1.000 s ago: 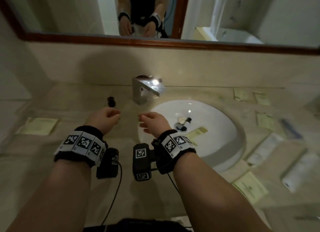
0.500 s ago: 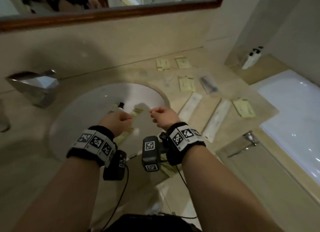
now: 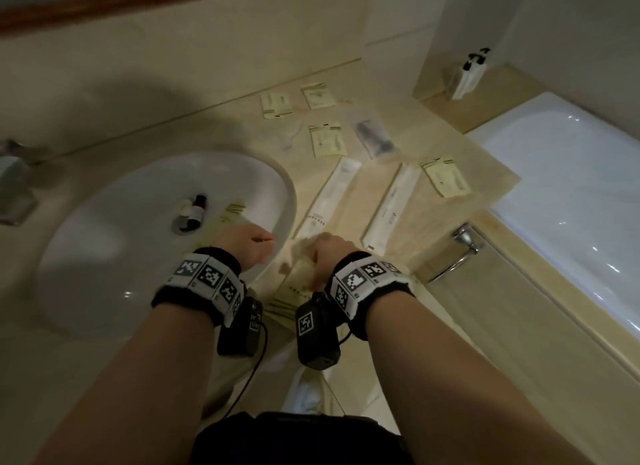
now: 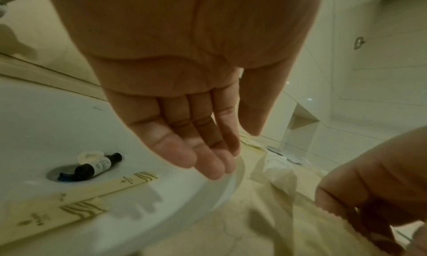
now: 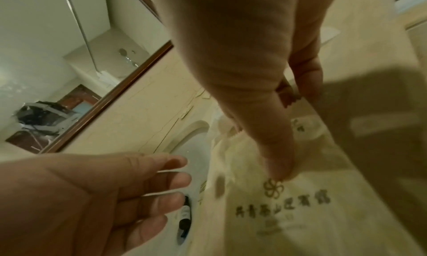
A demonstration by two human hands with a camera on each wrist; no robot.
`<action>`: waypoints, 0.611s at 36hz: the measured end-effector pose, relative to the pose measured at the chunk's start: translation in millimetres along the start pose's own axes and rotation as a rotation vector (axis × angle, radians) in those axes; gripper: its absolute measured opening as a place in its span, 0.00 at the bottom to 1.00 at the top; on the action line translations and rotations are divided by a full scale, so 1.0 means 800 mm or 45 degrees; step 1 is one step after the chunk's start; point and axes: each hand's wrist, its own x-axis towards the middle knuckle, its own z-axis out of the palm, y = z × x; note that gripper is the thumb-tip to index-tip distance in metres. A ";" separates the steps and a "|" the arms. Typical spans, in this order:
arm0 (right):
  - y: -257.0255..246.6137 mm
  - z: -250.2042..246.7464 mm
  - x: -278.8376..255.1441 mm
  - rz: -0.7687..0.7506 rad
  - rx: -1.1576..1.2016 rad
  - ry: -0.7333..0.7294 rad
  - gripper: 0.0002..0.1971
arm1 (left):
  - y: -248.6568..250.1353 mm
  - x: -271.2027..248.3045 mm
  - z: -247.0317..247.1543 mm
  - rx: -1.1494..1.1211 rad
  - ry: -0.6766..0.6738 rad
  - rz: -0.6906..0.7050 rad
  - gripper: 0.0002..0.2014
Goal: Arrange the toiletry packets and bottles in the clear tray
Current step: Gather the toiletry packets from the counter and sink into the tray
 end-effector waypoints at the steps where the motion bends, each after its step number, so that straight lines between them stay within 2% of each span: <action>1: -0.001 -0.004 0.002 0.001 -0.008 -0.027 0.17 | -0.001 -0.001 0.000 -0.010 -0.004 -0.008 0.08; 4: -0.004 -0.010 0.002 -0.004 0.030 -0.085 0.16 | -0.003 -0.002 -0.002 -0.088 -0.009 -0.056 0.08; 6: -0.002 -0.011 0.005 -0.005 0.087 -0.070 0.04 | -0.004 -0.004 -0.005 -0.119 -0.006 -0.079 0.08; 8: -0.002 -0.014 0.007 0.027 0.204 -0.033 0.18 | -0.004 -0.007 -0.008 -0.109 -0.003 -0.075 0.07; 9: -0.002 -0.015 0.009 0.038 0.261 -0.011 0.19 | -0.004 -0.008 -0.010 -0.093 -0.004 -0.070 0.07; 12: -0.006 -0.029 0.006 0.026 0.521 0.151 0.07 | -0.005 -0.012 -0.016 -0.071 0.040 -0.065 0.08; 16: -0.017 -0.045 0.007 -0.033 0.787 0.269 0.14 | -0.004 -0.019 -0.026 -0.265 0.089 -0.115 0.11; 18: -0.031 -0.047 0.009 -0.041 0.881 0.275 0.14 | -0.006 -0.024 -0.036 -0.413 0.136 -0.145 0.07; 22: -0.063 -0.043 0.009 -0.107 1.020 0.270 0.14 | -0.022 -0.033 -0.058 -0.423 0.356 -0.176 0.22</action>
